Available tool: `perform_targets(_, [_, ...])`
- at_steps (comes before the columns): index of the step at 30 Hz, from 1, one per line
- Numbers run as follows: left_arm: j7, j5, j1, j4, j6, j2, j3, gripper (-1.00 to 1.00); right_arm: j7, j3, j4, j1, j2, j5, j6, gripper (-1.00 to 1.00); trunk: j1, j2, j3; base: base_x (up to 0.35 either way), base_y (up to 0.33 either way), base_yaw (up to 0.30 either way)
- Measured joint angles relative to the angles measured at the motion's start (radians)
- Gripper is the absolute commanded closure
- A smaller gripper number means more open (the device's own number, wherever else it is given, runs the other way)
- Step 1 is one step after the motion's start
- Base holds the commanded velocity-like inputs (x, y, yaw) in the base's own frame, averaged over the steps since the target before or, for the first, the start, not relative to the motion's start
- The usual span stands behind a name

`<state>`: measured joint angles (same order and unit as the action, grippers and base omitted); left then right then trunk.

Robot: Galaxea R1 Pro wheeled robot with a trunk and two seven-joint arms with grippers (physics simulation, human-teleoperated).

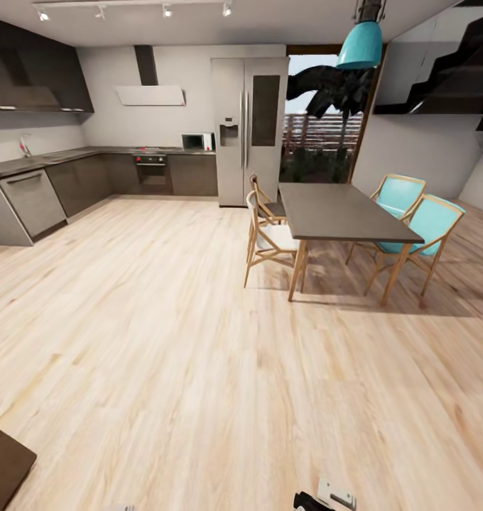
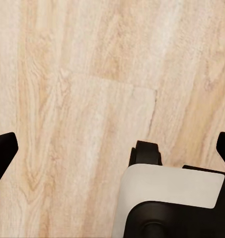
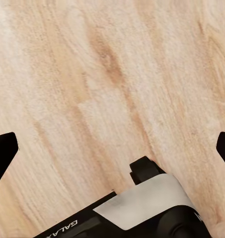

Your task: Place each of the two pumpkins and all three candles from the living room inside a cabinet in the living room (use any cabinet), then make sure every cabinet is closed, and position the cauldron so it is next to a table in the living room.

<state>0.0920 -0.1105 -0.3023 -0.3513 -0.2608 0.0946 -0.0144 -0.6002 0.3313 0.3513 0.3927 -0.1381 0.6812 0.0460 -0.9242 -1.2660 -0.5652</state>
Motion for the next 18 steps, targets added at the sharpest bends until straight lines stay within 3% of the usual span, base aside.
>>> perform_targets(11, [0.0,0.0,0.0,0.0,0.0,-0.001,0.0,-1.0,0.0,0.0,0.0,0.0,0.0,0.001,0.0,-1.0,0.0,0.0,0.0,0.328,0.0,-0.015])
perform_targets(18, [0.0,0.0,0.0,0.0,0.0,-0.001,0.001,-1.0,0.0,-0.001,0.0,0.0,0.0,0.001,0.0,-1.0,0.0,0.0,0.0,0.133,0.0,-0.217])
